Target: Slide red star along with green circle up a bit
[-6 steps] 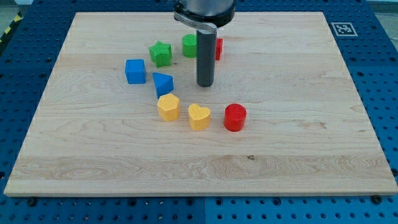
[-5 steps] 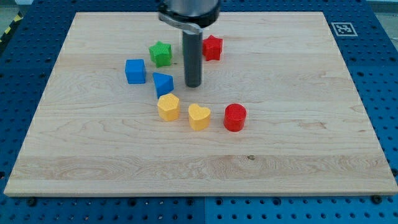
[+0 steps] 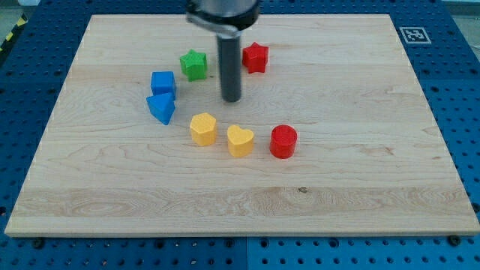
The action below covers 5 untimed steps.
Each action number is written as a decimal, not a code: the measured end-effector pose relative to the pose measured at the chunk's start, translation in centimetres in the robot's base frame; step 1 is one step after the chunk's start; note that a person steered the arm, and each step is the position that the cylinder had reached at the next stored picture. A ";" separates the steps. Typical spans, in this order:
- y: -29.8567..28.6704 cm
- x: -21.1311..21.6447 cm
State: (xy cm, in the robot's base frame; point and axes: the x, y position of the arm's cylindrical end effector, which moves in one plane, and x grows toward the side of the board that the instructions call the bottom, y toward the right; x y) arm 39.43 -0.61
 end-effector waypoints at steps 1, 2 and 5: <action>0.5 -4.8; 0.5 -6.1; -3.8 -4.8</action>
